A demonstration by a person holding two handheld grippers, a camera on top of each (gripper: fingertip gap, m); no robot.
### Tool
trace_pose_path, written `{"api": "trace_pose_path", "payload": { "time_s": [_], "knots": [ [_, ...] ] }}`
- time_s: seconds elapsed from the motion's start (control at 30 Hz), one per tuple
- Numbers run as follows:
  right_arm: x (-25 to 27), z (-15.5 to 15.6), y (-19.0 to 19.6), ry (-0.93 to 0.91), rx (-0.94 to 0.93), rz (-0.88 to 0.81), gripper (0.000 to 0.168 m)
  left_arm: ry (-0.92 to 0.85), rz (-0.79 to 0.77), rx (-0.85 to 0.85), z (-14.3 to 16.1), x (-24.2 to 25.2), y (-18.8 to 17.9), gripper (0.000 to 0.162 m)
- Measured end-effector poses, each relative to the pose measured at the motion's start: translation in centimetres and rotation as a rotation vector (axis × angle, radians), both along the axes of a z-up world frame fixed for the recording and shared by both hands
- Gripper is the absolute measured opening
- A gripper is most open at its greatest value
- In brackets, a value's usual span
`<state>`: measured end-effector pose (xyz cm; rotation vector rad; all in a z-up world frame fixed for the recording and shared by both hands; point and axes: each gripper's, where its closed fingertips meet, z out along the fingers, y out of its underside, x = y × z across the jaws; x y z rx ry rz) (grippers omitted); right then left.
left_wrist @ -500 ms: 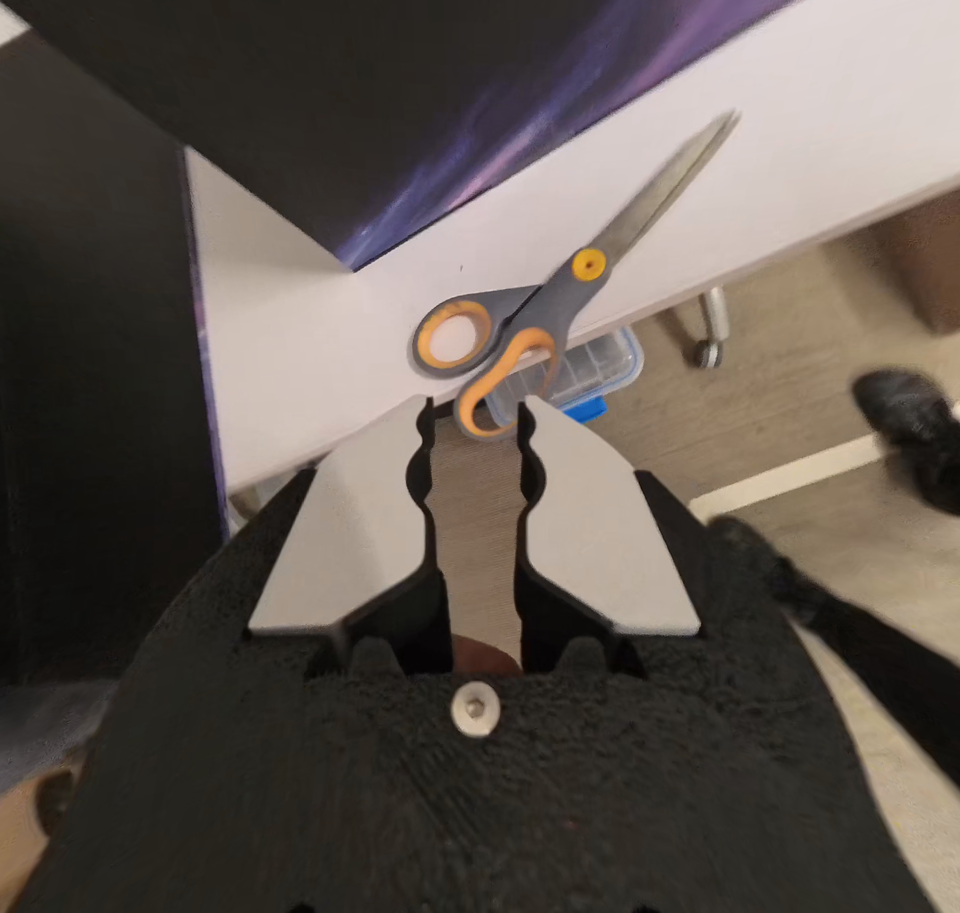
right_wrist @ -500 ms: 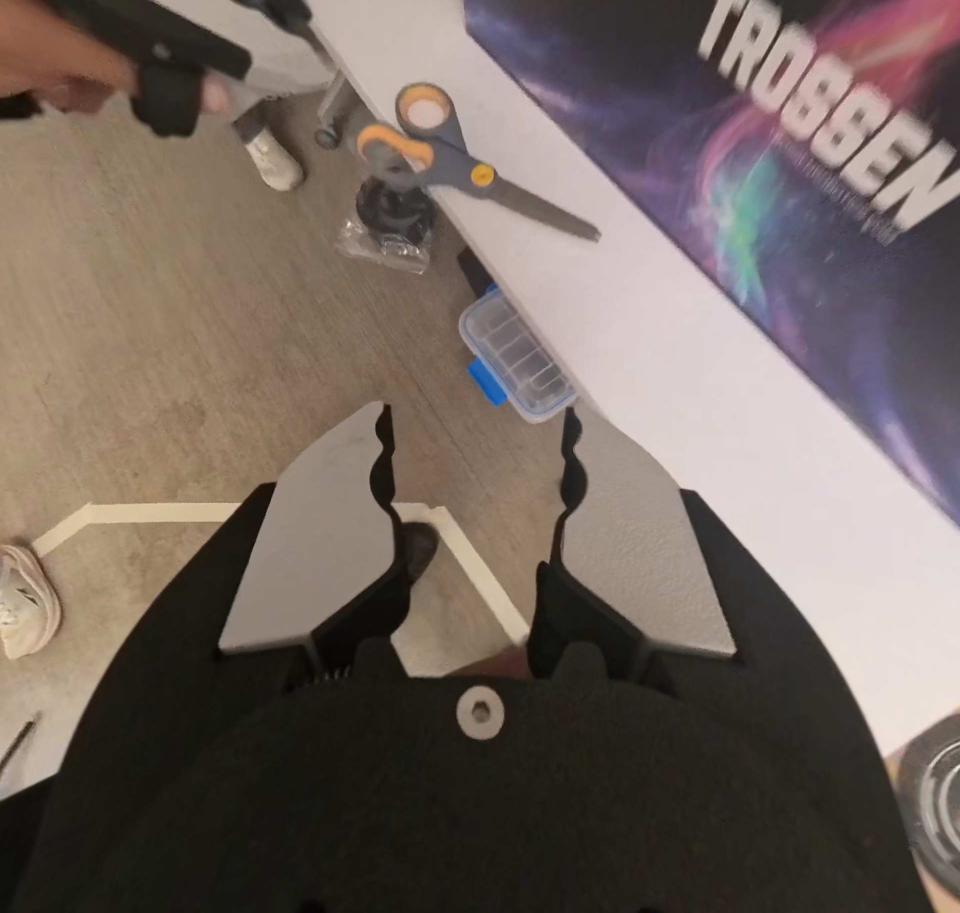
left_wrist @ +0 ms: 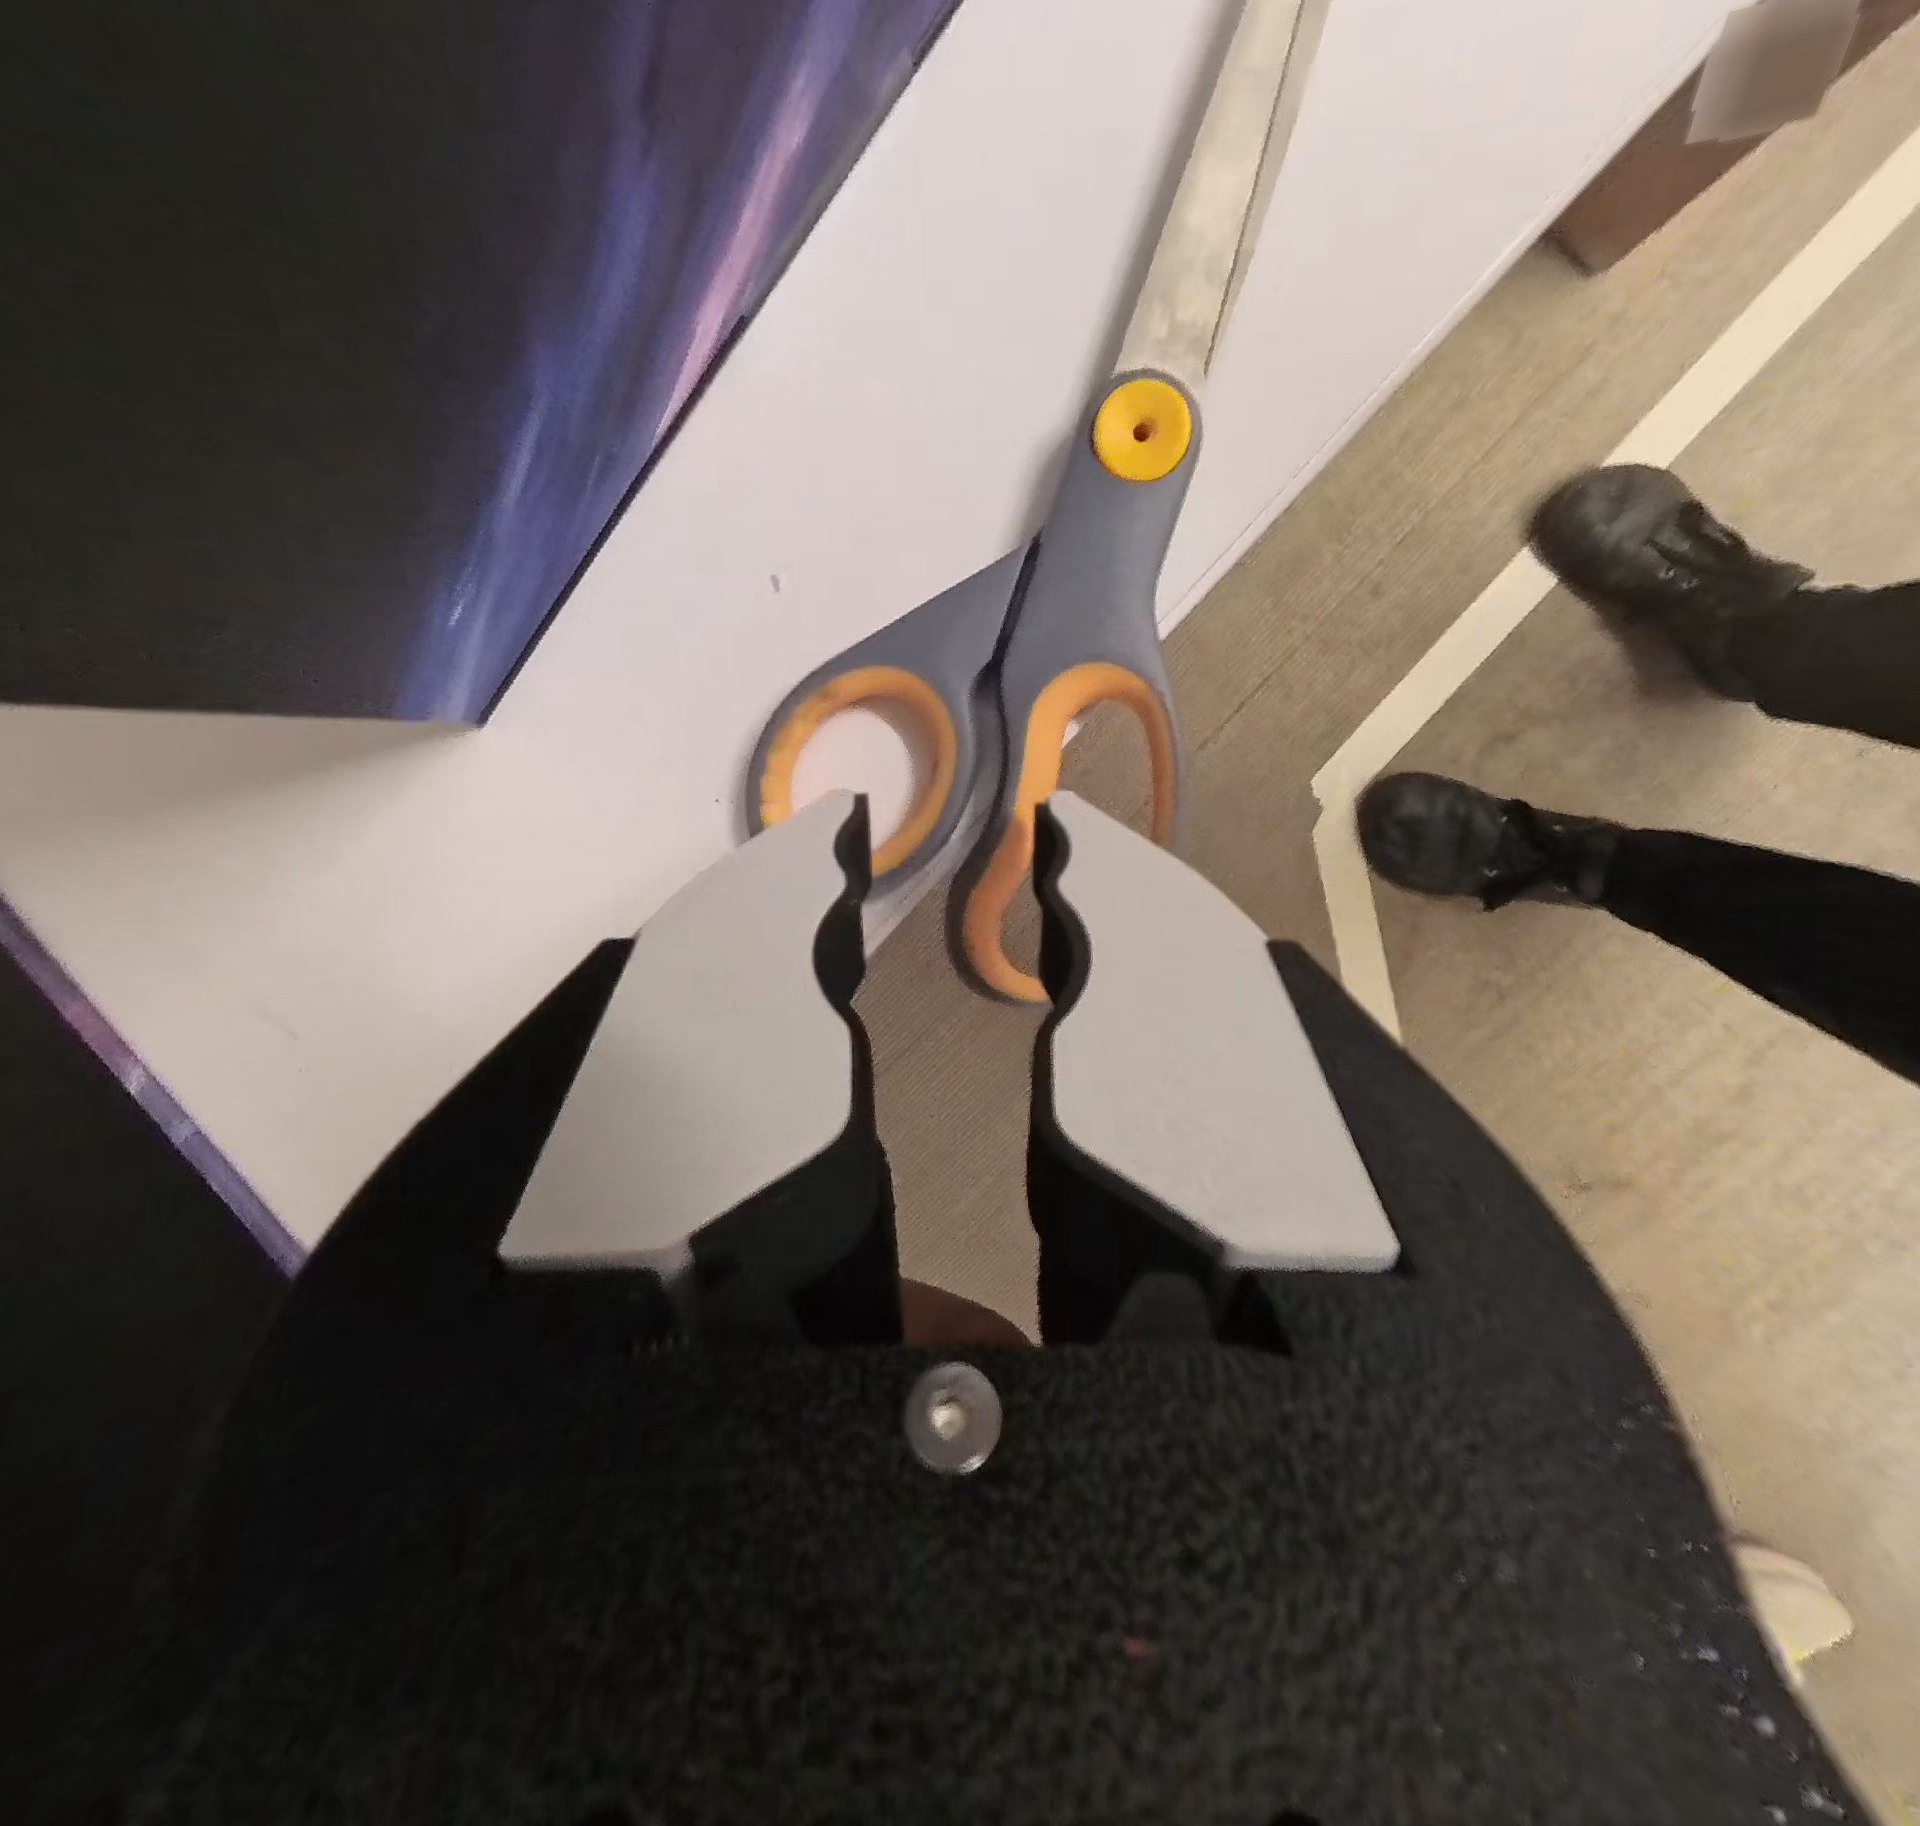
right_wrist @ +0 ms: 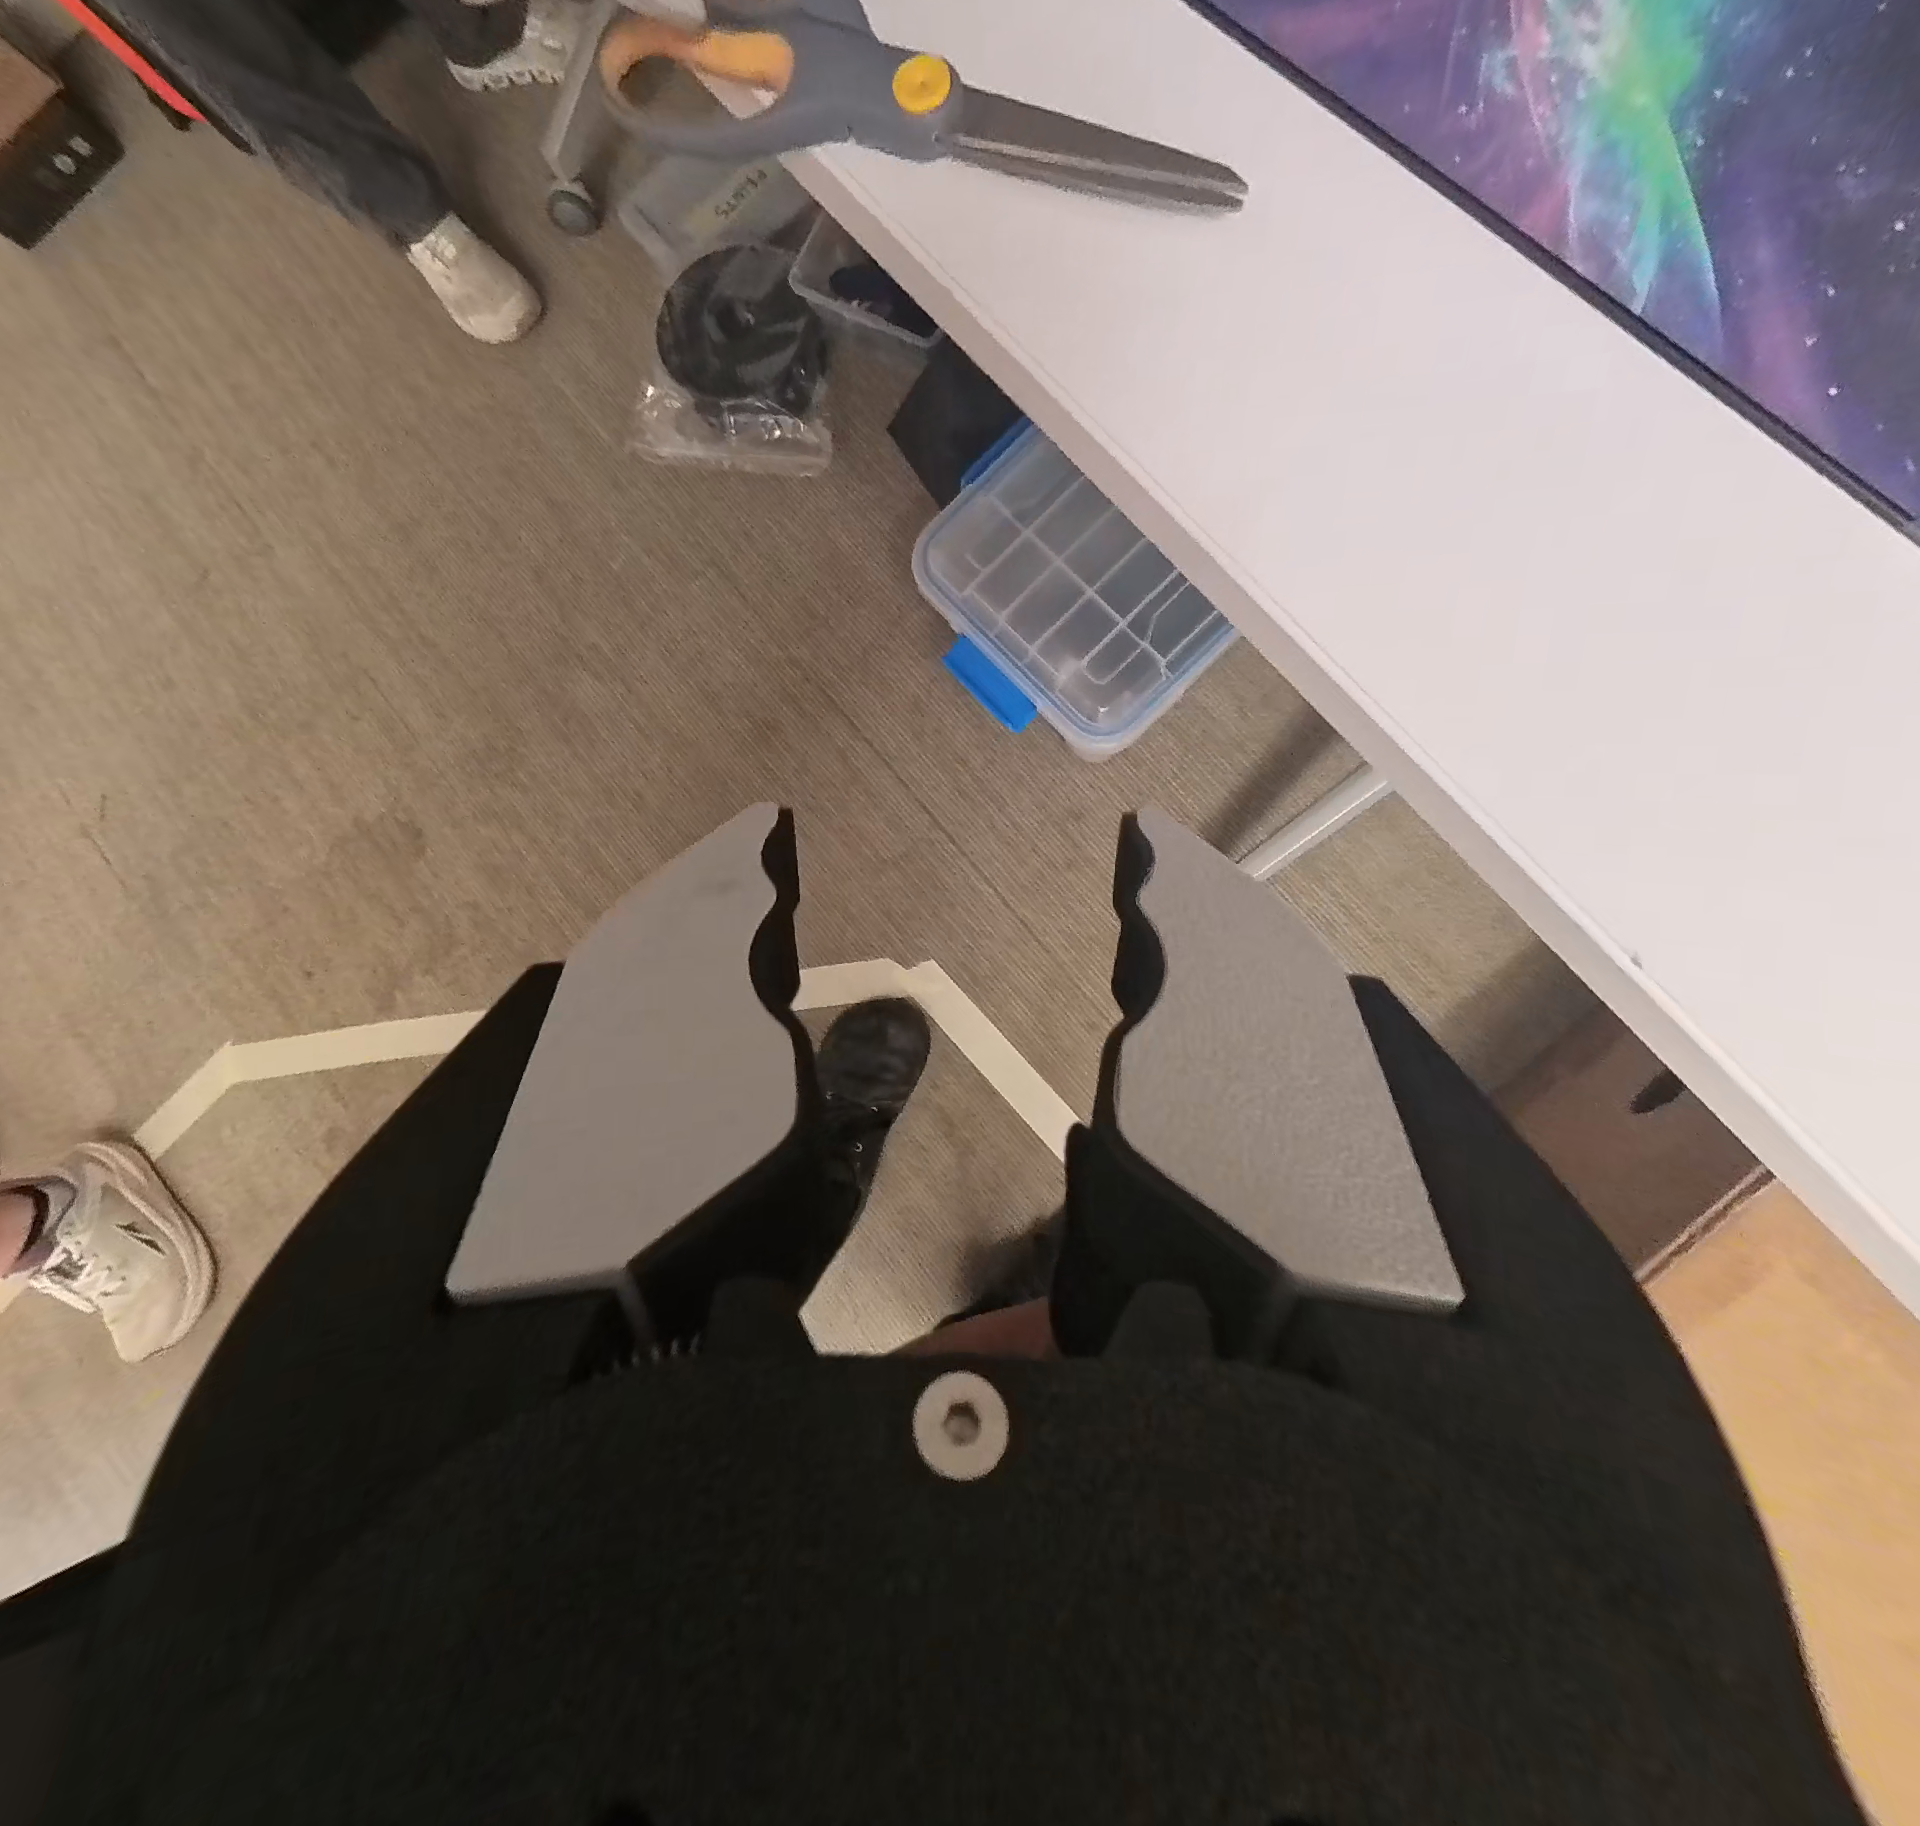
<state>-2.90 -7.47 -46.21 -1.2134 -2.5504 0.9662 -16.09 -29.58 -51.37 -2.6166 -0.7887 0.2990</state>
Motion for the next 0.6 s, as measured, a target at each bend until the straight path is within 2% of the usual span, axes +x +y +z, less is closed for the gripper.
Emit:
{"api": "trace_pose_path", "payload": {
  "time_s": [0.03, 0.2, 0.4, 0.6],
  "knots": [
    [-0.1, 0.1, -0.2, 0.004, -0.005, -0.003, 0.059, -0.018, -0.014, -0.001, -0.2, 0.1, 0.2, 0.03],
    [-0.9, 0.3, -0.6, 0.013, -0.018, -0.013, 0.058, -0.089, -0.067, -0.07, -2.0, 0.8, 0.4, 0.03],
    [-1.9, -0.1, -1.2, 0.012, -0.024, -0.006, 0.058, 0.002, -0.072, -0.145, -2.1, -0.1, 0.5, 0.027],
    [-2.7, -0.5, -2.9, -0.022, -0.068, -0.002, 0.055, -0.001, 0.04, -0.127, -2.1, 0.7, 1.3, 0.023]
  ]
}}
